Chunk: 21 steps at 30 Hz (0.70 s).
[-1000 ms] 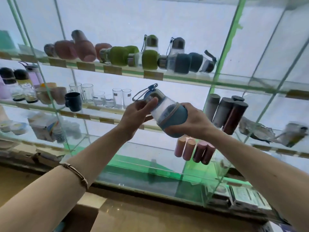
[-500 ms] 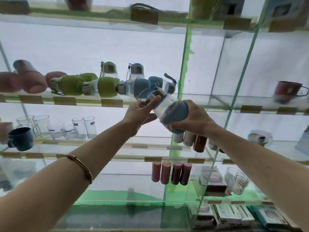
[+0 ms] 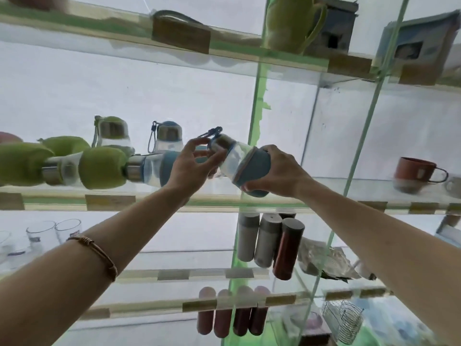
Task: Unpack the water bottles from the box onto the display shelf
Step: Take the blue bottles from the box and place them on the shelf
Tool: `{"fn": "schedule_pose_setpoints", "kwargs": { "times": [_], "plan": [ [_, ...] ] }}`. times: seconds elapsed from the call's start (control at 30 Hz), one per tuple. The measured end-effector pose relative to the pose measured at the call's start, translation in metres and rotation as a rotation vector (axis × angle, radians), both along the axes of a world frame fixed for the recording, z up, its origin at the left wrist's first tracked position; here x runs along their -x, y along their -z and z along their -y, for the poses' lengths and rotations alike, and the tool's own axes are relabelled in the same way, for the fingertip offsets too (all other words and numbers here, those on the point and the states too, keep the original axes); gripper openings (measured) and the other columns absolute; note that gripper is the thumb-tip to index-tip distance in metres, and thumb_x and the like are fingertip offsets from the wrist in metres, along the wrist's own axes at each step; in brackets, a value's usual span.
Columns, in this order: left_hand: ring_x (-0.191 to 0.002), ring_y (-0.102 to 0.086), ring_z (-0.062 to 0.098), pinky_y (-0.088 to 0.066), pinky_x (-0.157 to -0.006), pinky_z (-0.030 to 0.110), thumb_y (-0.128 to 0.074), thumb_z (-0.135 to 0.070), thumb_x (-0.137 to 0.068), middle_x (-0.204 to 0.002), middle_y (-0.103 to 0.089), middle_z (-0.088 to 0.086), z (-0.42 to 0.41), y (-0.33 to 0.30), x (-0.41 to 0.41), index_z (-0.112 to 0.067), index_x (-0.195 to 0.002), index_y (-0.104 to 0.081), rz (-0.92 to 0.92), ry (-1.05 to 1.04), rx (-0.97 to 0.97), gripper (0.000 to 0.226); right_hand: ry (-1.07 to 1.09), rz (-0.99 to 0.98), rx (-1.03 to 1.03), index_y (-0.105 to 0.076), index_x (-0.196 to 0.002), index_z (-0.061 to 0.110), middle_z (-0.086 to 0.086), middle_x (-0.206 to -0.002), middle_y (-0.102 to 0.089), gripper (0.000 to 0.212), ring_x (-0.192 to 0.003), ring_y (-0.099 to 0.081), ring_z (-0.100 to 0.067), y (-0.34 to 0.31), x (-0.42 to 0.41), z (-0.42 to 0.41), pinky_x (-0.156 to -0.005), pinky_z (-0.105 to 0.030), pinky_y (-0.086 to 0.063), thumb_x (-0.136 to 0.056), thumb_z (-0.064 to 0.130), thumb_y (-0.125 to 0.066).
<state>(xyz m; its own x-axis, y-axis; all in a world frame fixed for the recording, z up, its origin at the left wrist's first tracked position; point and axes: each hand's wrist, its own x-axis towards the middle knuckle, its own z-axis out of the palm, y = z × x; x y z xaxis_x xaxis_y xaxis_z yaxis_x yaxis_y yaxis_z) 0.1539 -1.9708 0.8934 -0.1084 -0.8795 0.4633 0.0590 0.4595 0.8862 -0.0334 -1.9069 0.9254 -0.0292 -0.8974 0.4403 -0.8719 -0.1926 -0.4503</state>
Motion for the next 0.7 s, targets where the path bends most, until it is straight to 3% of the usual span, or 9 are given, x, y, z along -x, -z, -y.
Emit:
{"fn": "schedule_pose_setpoints", "kwargs": {
  "times": [0.1,0.2,0.3,0.4,0.47,0.57,0.7],
  "plan": [
    [-0.098,-0.066,0.019,-0.057,-0.081,0.033,-0.075,-0.036,-0.077,-0.109,-0.066,0.004,0.014,0.003,-0.003,-0.019,-0.125,-0.057,0.145,-0.091,0.08,0.053,0.008,-0.03,-0.025,-0.043,-0.127,0.018,-0.001,-0.11,-0.054,0.08,-0.099,-0.053,-0.019,0.003,0.003,0.02,-0.08,-0.034,-0.052,-0.061,0.036,-0.084],
    [-0.092,-0.065,0.014,-0.046,-0.069,0.017,-0.069,-0.032,-0.085,-0.109,-0.066,-0.002,0.023,-0.004,-0.006,-0.017,-0.126,-0.058,0.412,-0.256,0.273,0.045,-0.019,-0.026,-0.034,-0.044,-0.126,0.018,-0.001,-0.11,-0.054,0.078,-0.099,-0.054,-0.02,0.007,0.004,0.04,-0.08,-0.034,-0.053,-0.062,0.035,-0.084],
    [-0.098,-0.062,0.025,-0.031,-0.067,0.02,-0.063,-0.03,-0.09,-0.11,-0.067,0.007,0.03,-0.012,-0.005,-0.01,-0.12,-0.058,0.713,-0.413,0.46,0.037,-0.045,-0.009,-0.056,-0.044,-0.125,0.017,-0.002,-0.11,-0.054,0.077,-0.099,-0.055,-0.021,0.004,0.005,0.06,-0.081,-0.036,-0.054,-0.062,0.032,-0.084],
    [-0.113,-0.049,0.028,-0.032,-0.087,0.035,-0.056,-0.048,-0.09,-0.113,-0.063,0.011,0.04,-0.018,-0.007,-0.011,-0.127,-0.05,1.14,-0.58,0.523,0.053,-0.071,0.003,-0.086,-0.045,-0.125,0.017,-0.003,-0.11,-0.054,0.076,-0.1,-0.054,-0.021,0.006,0.006,0.075,-0.079,-0.034,-0.054,-0.061,0.031,-0.085],
    [-0.116,-0.047,0.026,-0.03,-0.092,0.04,-0.051,-0.056,-0.088,-0.115,-0.063,0.008,0.047,-0.02,-0.009,-0.014,-0.126,-0.049,1.315,-0.626,0.522,0.056,-0.102,0.007,-0.115,-0.045,-0.124,0.017,-0.002,-0.108,-0.055,0.074,-0.097,-0.055,-0.019,0.01,0.008,0.082,-0.073,-0.027,-0.052,-0.062,0.029,-0.085],
    [-0.119,-0.047,0.024,-0.027,-0.098,0.04,-0.052,-0.058,-0.087,-0.121,-0.062,0.005,0.052,-0.017,-0.008,-0.017,-0.127,-0.048,1.372,-0.619,0.526,0.058,-0.126,-0.007,-0.133,-0.046,-0.124,0.016,-0.001,-0.108,-0.054,0.076,-0.096,-0.055,-0.018,0.016,0.014,0.09,-0.072,-0.025,-0.051,-0.06,0.028,-0.086],
    [-0.12,-0.047,0.026,-0.026,-0.103,0.039,-0.057,-0.059,-0.083,-0.127,-0.058,0.005,0.053,-0.007,-0.003,-0.014,-0.128,-0.045,1.318,-0.642,0.525,0.065,-0.158,-0.034,-0.122,-0.048,-0.124,0.016,-0.001,-0.115,-0.048,0.082,-0.102,-0.05,-0.018,0.017,0.019,0.096,-0.075,-0.025,-0.049,-0.055,0.032,-0.09]
  ]
}}
